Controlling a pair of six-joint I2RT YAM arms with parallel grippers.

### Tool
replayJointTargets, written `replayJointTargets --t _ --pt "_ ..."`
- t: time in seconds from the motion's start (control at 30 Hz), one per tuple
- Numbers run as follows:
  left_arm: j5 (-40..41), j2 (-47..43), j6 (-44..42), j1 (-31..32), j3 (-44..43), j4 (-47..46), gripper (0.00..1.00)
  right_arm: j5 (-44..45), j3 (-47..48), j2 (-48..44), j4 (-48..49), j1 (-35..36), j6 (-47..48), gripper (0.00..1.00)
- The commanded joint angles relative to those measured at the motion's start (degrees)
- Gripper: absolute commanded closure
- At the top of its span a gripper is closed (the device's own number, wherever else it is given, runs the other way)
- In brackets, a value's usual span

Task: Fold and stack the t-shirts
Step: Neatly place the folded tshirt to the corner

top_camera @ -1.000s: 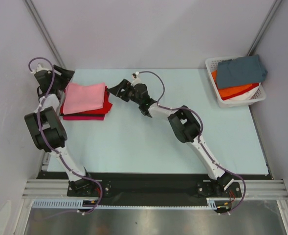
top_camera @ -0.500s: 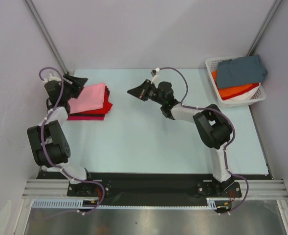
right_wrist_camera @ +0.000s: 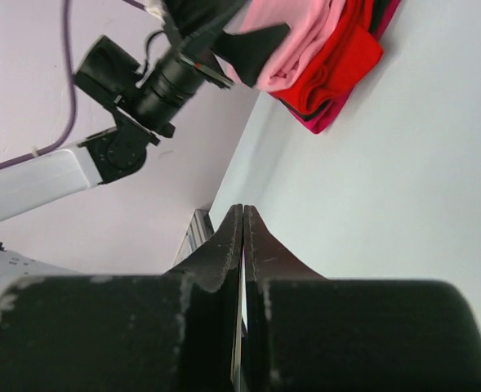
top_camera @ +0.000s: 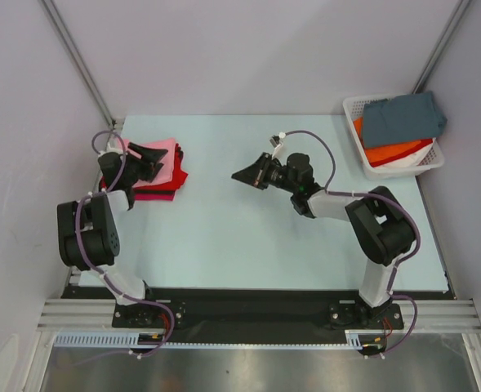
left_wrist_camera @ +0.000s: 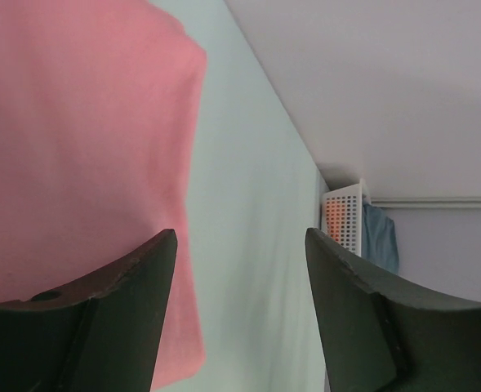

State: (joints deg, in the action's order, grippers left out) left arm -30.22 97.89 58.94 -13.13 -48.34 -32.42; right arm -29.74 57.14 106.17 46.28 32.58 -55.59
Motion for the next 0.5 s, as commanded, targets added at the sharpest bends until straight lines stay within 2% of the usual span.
replayJointTargets --t 0.0,0.13,0.2,0.3,0.33,0.47 --pt "0.6 1.8 -1.5 0.0 2.9 -2.2 0.31 -1.6 -2.9 -4.7 3.3 -1.3 1.4 1.0" --pt "1.8 2.5 -3.0 0.1 4.9 -3.7 0.3 -2.5 -5.9 -6.8 3.1 -2.8 1.9 1.0" --pt "-0.6 2.5 -2.7 0.1 4.1 -5.2 0.31 -4.0 -6.7 -7.9 3.1 -3.5 2.6 1.0" --pt "-1.8 -1.5 -2.2 0.3 2.6 -4.8 0.32 -7.6 -8.2 -9.5 3.5 -5.3 3.6 1.0" --pt "-1.3 -3.1 -3.6 0.9 2.4 -3.6 0.32 -8.4 -8.7 -10.0 3.3 -6.0 3.5 1.0" --pt "3.9 -13.0 -10.9 4.3 -0.1 10.5 0.29 -12.0 -13.2 -14.2 2.2 -11.3 3.9 0.98"
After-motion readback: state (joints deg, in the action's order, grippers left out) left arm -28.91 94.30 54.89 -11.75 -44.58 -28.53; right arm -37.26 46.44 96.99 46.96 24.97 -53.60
